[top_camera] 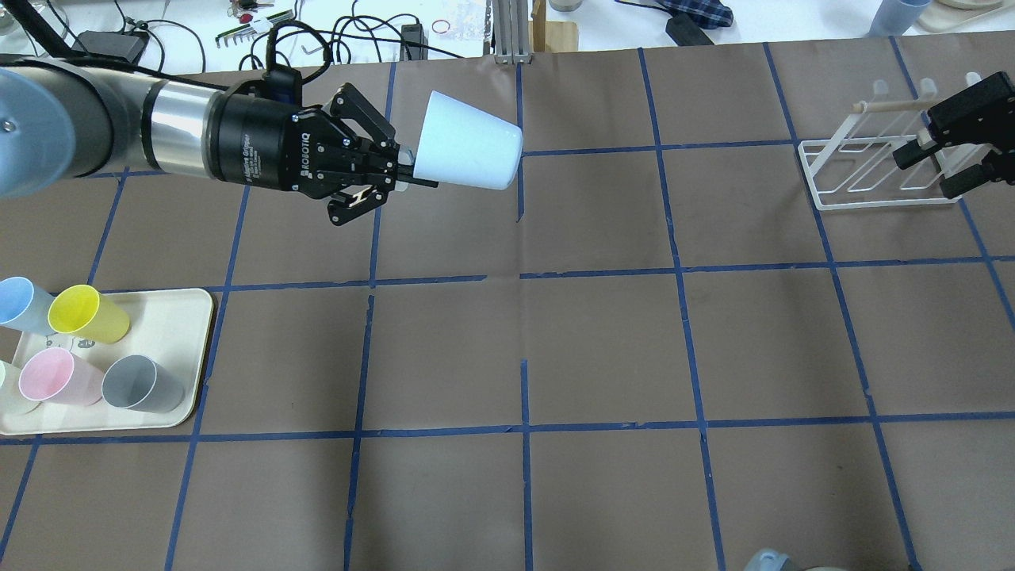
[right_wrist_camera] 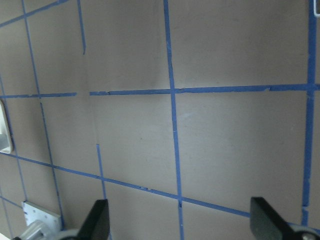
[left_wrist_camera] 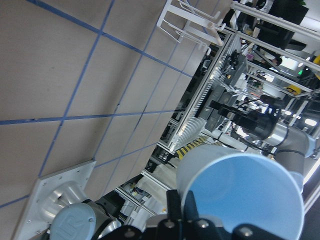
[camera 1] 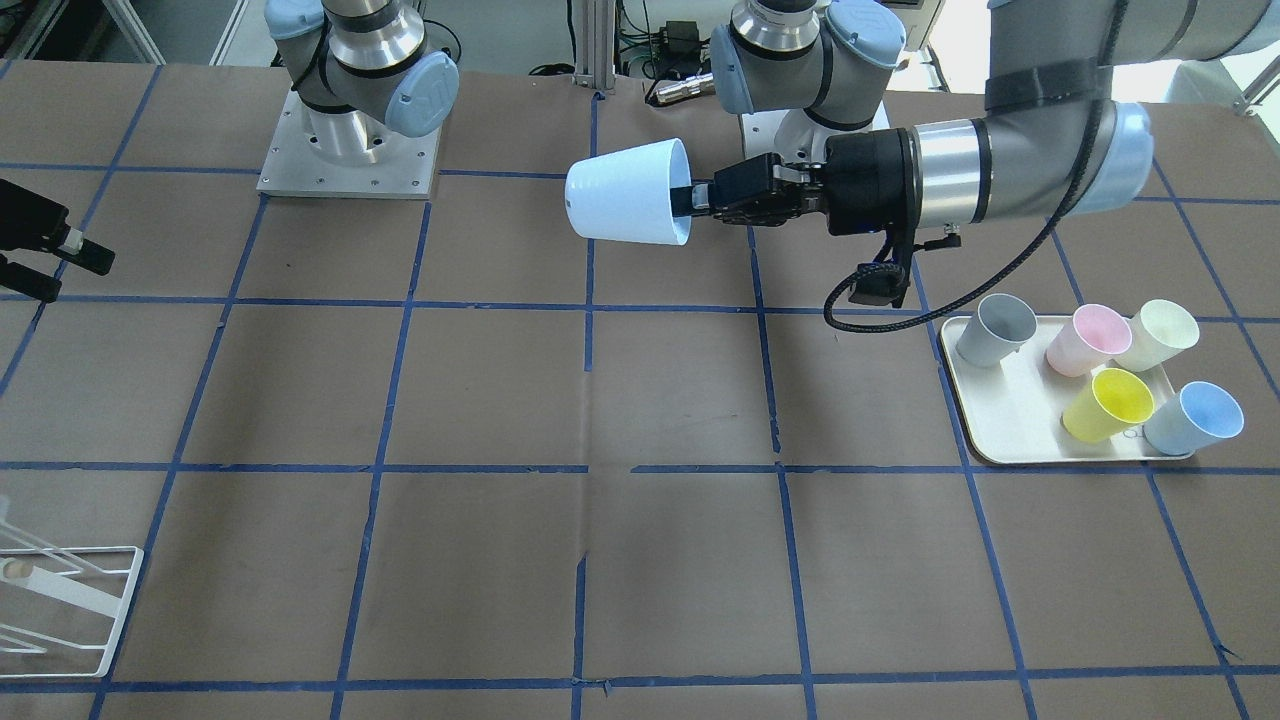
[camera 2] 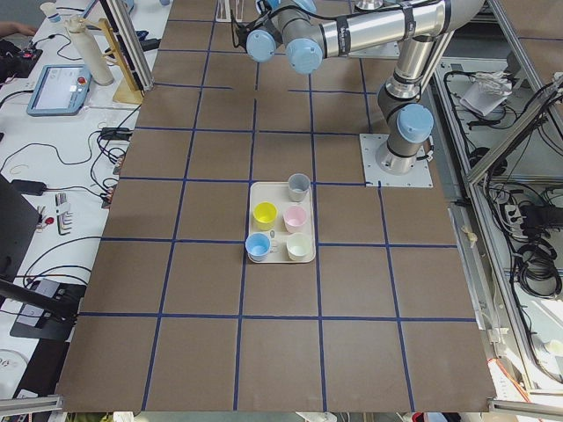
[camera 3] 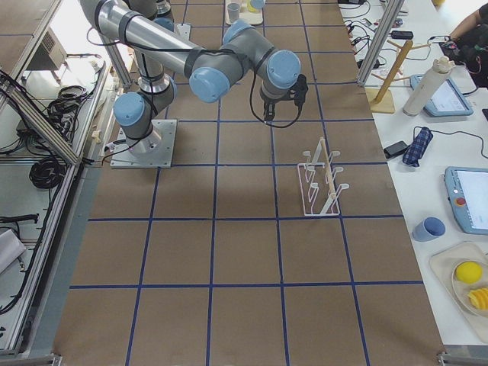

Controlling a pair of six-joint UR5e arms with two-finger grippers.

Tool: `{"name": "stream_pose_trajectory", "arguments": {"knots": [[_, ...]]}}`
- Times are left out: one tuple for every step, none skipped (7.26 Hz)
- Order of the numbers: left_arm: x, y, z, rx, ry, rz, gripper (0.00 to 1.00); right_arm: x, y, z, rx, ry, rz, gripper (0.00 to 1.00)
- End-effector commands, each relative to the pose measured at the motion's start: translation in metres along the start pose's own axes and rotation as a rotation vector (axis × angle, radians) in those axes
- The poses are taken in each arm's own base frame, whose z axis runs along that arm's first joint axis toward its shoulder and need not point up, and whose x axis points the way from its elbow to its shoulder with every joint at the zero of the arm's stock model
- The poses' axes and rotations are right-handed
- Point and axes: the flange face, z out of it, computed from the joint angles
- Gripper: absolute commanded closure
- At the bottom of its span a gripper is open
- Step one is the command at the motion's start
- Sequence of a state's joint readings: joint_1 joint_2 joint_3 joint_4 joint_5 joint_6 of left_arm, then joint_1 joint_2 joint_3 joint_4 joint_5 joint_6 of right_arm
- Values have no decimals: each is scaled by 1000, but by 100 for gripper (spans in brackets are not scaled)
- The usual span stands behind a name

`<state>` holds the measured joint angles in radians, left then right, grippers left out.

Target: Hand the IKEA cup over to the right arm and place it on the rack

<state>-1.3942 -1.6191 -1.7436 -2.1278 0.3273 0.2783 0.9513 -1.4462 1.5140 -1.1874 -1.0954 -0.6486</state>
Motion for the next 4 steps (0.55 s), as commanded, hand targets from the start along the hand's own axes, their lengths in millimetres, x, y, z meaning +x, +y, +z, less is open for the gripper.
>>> {"name": "stream_pose_trajectory", "arguments": {"knots": [[-33, -7, 19, 11, 146, -38, 100, -3, 14, 16, -93, -187, 123, 0], [-35, -9, 33, 0, 169, -34, 100, -14, 16, 29, -99, -339, 192, 0], [-30, -7, 48, -3, 219, -30, 100, -20, 15, 35, -101, -408, 227, 0], [-27, -1, 58, -15, 221, -17, 100, -27, 16, 45, -130, -479, 285, 0]]}}
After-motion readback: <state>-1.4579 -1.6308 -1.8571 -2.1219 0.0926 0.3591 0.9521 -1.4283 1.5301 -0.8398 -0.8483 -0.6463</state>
